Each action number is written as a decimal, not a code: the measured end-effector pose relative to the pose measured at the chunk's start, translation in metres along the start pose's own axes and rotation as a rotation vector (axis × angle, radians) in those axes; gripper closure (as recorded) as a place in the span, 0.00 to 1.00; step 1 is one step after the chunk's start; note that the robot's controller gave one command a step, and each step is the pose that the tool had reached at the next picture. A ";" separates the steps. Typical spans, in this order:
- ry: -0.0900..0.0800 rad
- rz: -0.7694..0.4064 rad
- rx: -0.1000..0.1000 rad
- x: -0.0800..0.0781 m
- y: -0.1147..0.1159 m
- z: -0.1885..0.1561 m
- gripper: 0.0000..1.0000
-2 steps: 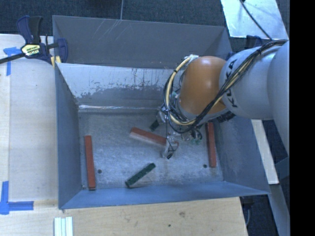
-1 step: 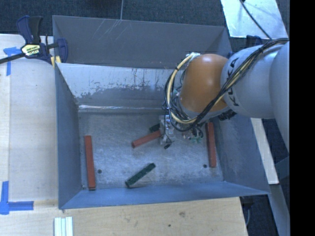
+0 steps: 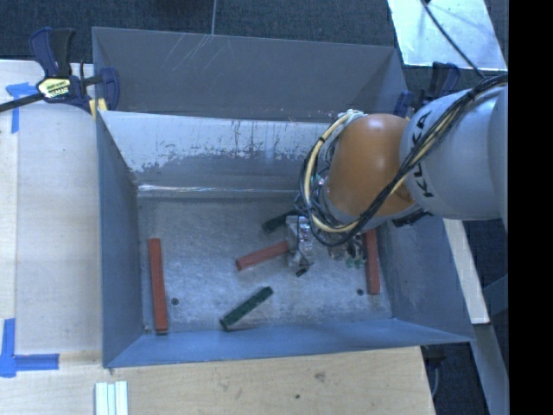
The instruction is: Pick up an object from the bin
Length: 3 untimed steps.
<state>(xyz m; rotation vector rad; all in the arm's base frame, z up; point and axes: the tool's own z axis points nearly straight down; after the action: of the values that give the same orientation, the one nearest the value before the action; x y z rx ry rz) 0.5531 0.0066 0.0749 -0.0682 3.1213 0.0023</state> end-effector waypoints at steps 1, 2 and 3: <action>0.015 0.000 0.001 0.004 0.000 0.004 0.00; 0.007 -0.136 0.001 -0.003 -0.005 -0.124 0.00; 0.015 -0.251 -0.002 -0.031 -0.005 0.008 0.00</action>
Offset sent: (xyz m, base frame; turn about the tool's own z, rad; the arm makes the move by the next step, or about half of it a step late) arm 0.0000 0.0000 0.0000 0.0000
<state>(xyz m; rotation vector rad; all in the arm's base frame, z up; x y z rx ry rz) 0.5845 0.0032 0.0672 -0.4605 3.1034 0.0014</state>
